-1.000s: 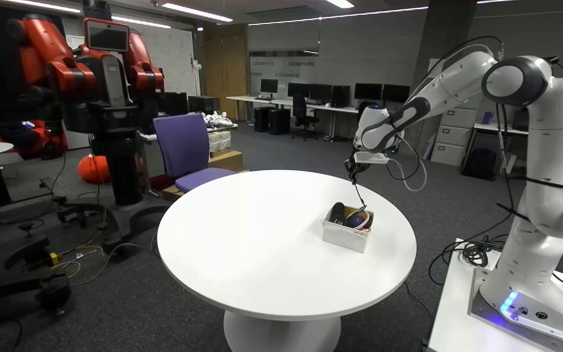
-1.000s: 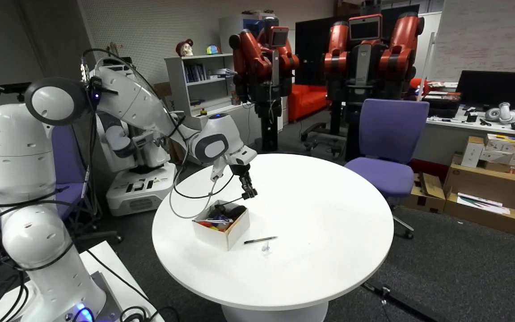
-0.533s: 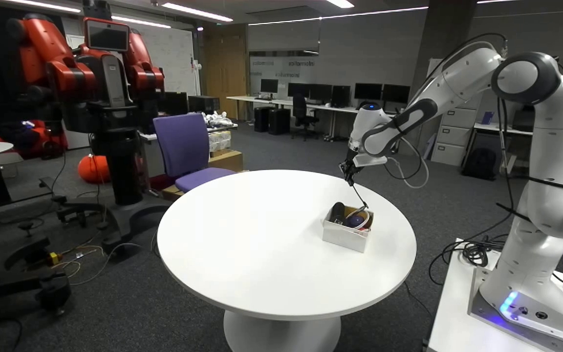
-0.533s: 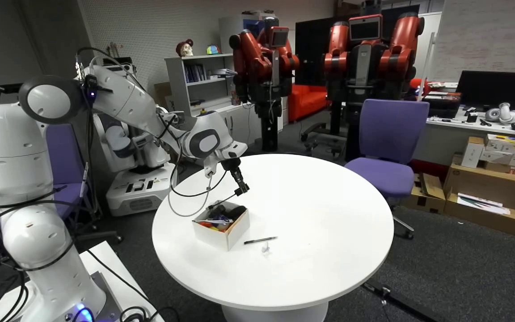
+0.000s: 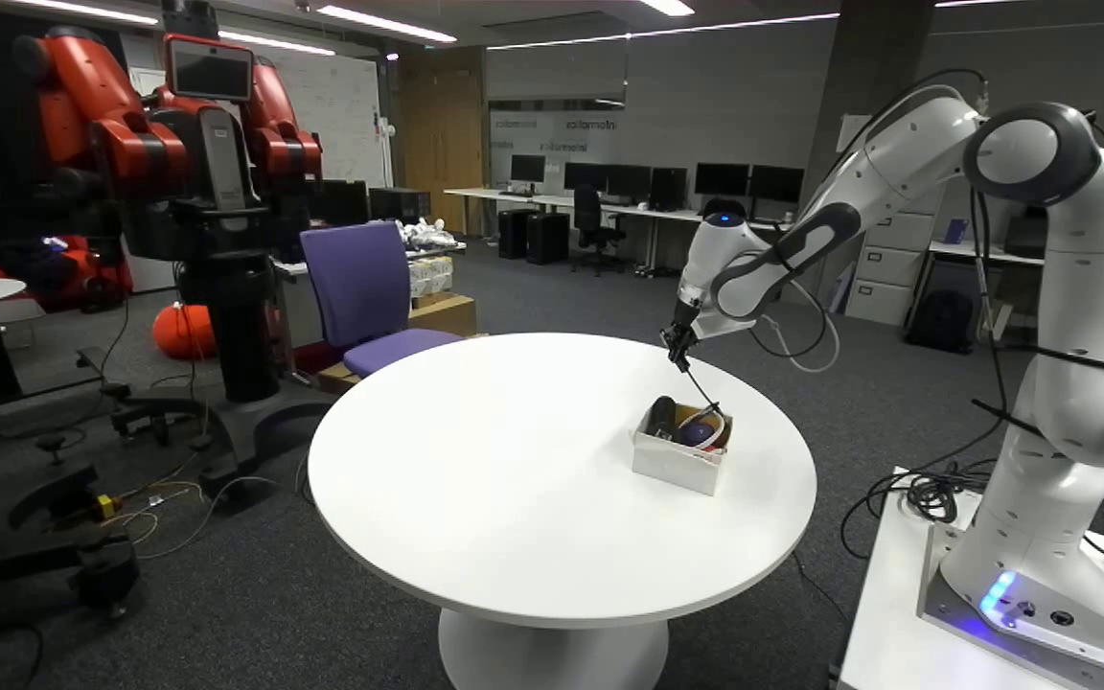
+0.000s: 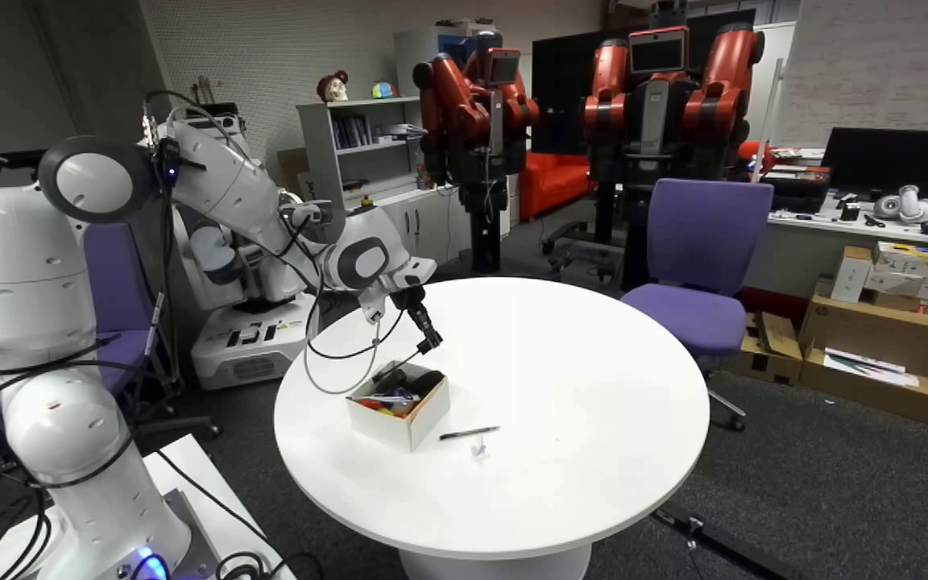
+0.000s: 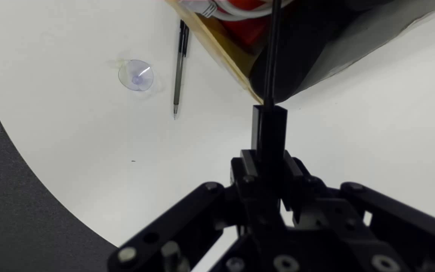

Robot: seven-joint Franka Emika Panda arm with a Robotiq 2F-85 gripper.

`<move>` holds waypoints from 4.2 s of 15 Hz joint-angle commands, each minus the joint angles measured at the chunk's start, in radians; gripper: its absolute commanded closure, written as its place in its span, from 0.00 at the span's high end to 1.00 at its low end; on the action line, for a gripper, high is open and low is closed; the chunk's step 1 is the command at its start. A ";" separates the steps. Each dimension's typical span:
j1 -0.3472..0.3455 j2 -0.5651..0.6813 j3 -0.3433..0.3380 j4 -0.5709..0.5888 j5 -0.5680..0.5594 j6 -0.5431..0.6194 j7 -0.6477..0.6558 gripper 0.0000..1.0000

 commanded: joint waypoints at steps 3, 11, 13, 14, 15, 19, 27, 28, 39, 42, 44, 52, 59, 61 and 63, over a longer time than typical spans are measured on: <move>0.010 -0.002 0.016 -0.063 -0.007 0.068 -0.017 0.05; 0.045 0.046 0.007 -0.064 -0.018 0.077 0.004 0.05; 0.052 0.057 0.006 -0.063 -0.011 0.079 0.008 0.05; 0.054 0.060 0.006 -0.062 -0.006 0.081 0.010 0.05; 0.055 0.063 0.005 -0.061 -0.004 0.084 0.011 0.05; 0.062 0.077 -0.004 -0.053 -0.006 0.089 0.020 0.11; 0.067 0.075 -0.019 -0.055 -0.008 0.077 0.019 0.89; 0.067 0.074 -0.019 -0.056 -0.007 0.077 0.017 0.96; -0.075 0.083 0.003 -0.044 0.188 -0.019 -0.256 1.00; -0.145 0.109 -0.015 0.011 0.267 -0.118 -0.301 1.00; -0.171 0.140 -0.037 0.057 0.289 -0.178 -0.270 1.00; -0.214 0.377 -0.050 0.308 0.434 -0.261 -0.146 1.00; -0.204 0.506 -0.114 0.406 0.404 -0.256 -0.084 1.00; -0.204 0.521 -0.124 0.411 0.402 -0.251 -0.087 1.00; -0.206 0.531 -0.122 0.414 0.409 -0.245 -0.095 1.00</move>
